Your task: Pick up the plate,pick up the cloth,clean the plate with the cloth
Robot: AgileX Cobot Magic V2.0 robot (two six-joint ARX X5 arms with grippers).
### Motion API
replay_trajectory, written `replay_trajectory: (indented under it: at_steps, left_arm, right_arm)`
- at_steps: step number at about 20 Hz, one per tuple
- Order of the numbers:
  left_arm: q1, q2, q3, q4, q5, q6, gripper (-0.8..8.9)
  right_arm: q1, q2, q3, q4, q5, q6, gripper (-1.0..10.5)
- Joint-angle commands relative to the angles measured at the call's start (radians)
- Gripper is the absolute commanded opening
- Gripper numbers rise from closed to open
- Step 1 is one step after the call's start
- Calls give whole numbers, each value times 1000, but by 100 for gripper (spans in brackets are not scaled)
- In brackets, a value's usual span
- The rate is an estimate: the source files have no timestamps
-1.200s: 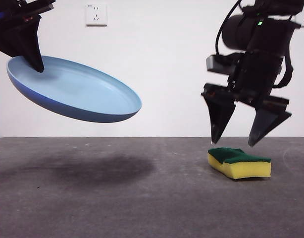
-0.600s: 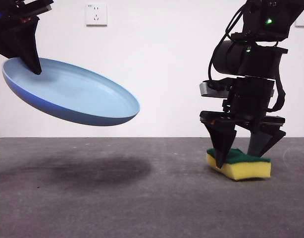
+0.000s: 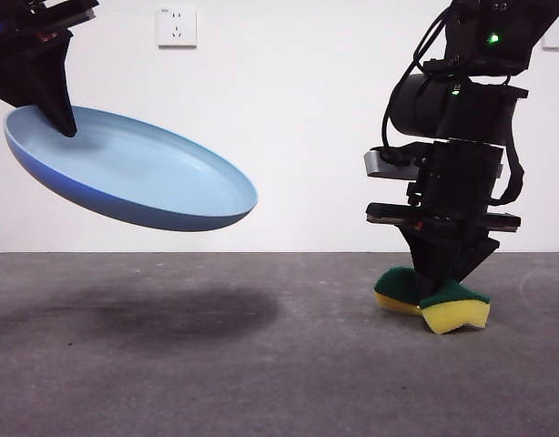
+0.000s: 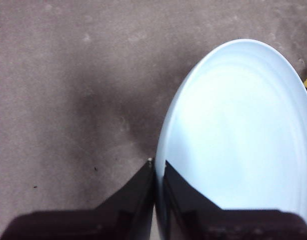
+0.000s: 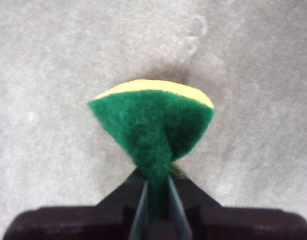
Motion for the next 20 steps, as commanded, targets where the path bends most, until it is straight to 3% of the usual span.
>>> replay_trajectory:
  at_steps: [1,3,9,17,20]
  left_arm:
    - [-6,15,-2,39,2,0,-7]
    - [-20,31,-2,55,2,-6,-7]
    - [-109,38,-2,94,3,-61,-7]
    - [-307,34,-1,163,7,-127,-7]
    - [-335,34,-1,199,5,-137,-7]
  right_arm:
    - [35,-78,3,2,-36,21,-16]
    - [74,-161,3,7,-89,55,-17]
    - [223,-325,3,107,-106,112,-17]
    - [308,-278,3,182,-106,119,-16]
    - [320,-275,3,195,-133,130,-17]
